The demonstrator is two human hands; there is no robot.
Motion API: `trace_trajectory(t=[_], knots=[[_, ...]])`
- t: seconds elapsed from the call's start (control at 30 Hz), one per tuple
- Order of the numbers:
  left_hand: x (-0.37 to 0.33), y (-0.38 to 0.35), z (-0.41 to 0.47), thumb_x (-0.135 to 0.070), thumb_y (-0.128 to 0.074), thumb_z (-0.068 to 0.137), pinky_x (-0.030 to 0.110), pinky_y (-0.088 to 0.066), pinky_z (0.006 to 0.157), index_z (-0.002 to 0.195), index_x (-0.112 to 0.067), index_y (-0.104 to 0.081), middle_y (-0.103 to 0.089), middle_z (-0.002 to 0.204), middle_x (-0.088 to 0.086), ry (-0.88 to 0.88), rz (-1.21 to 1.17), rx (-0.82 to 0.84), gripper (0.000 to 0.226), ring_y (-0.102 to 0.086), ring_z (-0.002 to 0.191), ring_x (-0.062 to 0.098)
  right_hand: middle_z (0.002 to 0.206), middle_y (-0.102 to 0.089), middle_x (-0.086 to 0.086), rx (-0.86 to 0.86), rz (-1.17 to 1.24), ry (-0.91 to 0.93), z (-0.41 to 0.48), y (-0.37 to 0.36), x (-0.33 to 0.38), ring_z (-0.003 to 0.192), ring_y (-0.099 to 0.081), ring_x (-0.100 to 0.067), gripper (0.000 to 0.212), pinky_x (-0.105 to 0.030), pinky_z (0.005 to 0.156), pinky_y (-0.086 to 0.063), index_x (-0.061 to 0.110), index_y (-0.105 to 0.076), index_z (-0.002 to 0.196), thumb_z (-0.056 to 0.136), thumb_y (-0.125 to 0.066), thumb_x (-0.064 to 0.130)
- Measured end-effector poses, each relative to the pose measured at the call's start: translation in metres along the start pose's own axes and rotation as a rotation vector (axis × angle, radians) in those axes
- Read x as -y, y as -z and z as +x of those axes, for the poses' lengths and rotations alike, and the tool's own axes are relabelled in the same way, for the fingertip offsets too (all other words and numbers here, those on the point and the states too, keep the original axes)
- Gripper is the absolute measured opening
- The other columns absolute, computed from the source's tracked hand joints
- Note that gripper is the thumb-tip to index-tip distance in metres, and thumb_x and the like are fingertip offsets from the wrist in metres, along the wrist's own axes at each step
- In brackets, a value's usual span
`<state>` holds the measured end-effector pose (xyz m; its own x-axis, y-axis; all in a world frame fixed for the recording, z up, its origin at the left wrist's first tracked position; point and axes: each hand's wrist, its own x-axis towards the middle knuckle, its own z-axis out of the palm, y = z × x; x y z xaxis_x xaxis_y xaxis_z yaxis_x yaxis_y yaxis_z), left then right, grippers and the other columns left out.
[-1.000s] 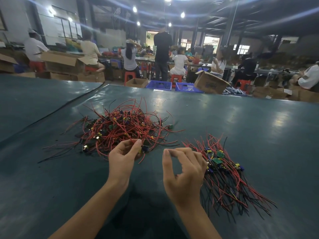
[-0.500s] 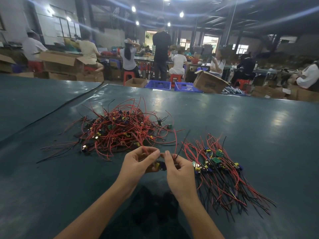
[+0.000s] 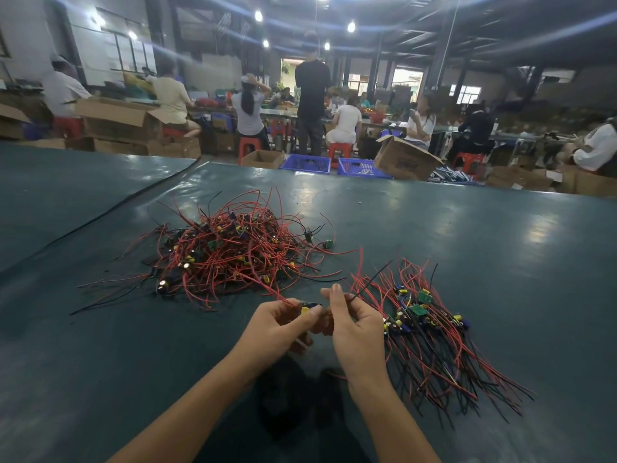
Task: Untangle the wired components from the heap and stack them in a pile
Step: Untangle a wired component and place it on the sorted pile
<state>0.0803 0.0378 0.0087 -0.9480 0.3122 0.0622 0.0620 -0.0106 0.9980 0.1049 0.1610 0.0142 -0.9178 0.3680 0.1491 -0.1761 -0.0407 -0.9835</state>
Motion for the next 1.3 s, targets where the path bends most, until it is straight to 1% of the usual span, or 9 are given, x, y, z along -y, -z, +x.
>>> trace_trajectory(t=[0.17,0.4,0.47,0.57,0.83,0.93,1.0,1.1,1.3], knots=[[-0.001,0.002,0.001,-0.048,-0.071,0.068,0.023,-0.052,0.055,0.068,-0.023,-0.075,-0.071,0.072,0.002,-0.039,-0.008,-0.083,0.025,-0.064,0.061,0.013,0.074,-0.071,-0.015,0.047,-0.002,-0.054,-0.005,-0.005,-0.003,0.073,-0.067,-0.031,0.028,-0.048,0.076,-0.057,0.018,-0.076,0.069,0.093,-0.065,0.027],[0.003,0.0,0.0,-0.027,-0.073,0.084,0.022,-0.049,0.055,0.068,-0.018,-0.071,-0.071,0.067,0.004,-0.127,0.159,-0.11,0.018,-0.064,0.058,0.013,0.073,-0.067,-0.012,-0.013,0.055,-0.278,-0.002,-0.005,-0.006,0.076,-0.062,-0.029,0.034,-0.049,0.079,-0.055,0.017,-0.077,0.069,0.096,-0.06,0.027],[0.002,-0.003,-0.001,-0.023,-0.073,0.085,0.022,-0.047,0.055,0.066,-0.019,-0.072,-0.071,0.067,0.006,-0.133,0.146,-0.11,0.02,-0.063,0.057,0.013,0.067,-0.061,-0.007,-0.057,0.12,-0.35,0.004,0.001,-0.002,0.065,-0.056,-0.026,0.031,-0.04,0.064,-0.055,0.02,-0.079,0.073,0.096,-0.06,0.027],[-0.005,-0.003,-0.001,-0.021,-0.071,0.086,0.023,-0.046,0.054,0.063,-0.013,-0.07,-0.07,0.064,0.006,-0.132,0.098,-0.129,0.024,-0.06,0.056,0.013,0.054,-0.035,0.006,-0.199,0.239,-0.373,0.018,0.018,0.003,0.038,-0.029,-0.006,0.023,-0.018,0.034,-0.028,0.012,-0.077,0.089,0.097,-0.059,0.024],[-0.013,-0.002,-0.005,-0.032,-0.072,0.078,0.02,-0.046,0.052,0.077,-0.002,-0.07,-0.068,0.065,0.004,-0.093,-0.041,-0.16,0.03,-0.059,0.057,0.013,0.047,-0.034,0.009,-0.32,0.31,-0.21,0.024,0.033,0.008,0.036,-0.02,-0.003,0.025,-0.016,0.032,-0.021,0.012,-0.074,0.089,0.095,-0.061,0.033],[-0.013,0.0,-0.003,-0.043,-0.071,0.068,0.019,-0.046,0.051,0.077,-0.005,-0.07,-0.07,0.068,0.003,-0.077,-0.057,-0.191,0.039,-0.059,0.057,0.01,0.05,-0.041,0.005,-0.145,0.238,-0.24,0.013,0.016,0.005,0.041,-0.029,-0.007,0.038,-0.02,0.037,-0.028,0.007,-0.073,0.084,0.087,-0.067,0.044],[-0.012,0.0,-0.002,-0.048,-0.071,0.067,0.019,-0.048,0.053,0.074,-0.01,-0.072,-0.071,0.069,0.004,-0.059,-0.028,-0.177,0.038,-0.061,0.058,0.01,0.059,-0.054,-0.014,0.001,0.143,-0.218,0.001,0.001,0.003,0.056,-0.051,-0.021,0.036,-0.034,0.057,-0.051,0.006,-0.074,0.077,0.086,-0.069,0.041],[-0.01,0.0,-0.002,-0.049,-0.07,0.068,0.018,-0.048,0.052,0.067,-0.017,-0.072,-0.071,0.068,0.004,-0.031,-0.026,-0.127,0.033,-0.065,0.059,0.011,0.071,-0.071,-0.014,0.038,0.108,-0.178,-0.007,-0.011,0.001,0.072,-0.064,-0.026,0.03,-0.049,0.08,-0.056,0.019,-0.076,0.063,0.091,-0.067,0.026],[-0.012,0.007,0.0,-0.047,-0.071,0.07,0.018,-0.048,0.055,0.072,-0.017,-0.075,-0.071,0.071,0.003,-0.049,-0.029,-0.107,0.03,-0.062,0.062,0.01,0.048,-0.037,0.008,-0.229,0.242,-0.21,0.016,0.019,0.004,0.037,-0.025,-0.003,0.021,-0.017,0.034,-0.024,0.013,-0.078,0.079,0.092,-0.066,0.024]])
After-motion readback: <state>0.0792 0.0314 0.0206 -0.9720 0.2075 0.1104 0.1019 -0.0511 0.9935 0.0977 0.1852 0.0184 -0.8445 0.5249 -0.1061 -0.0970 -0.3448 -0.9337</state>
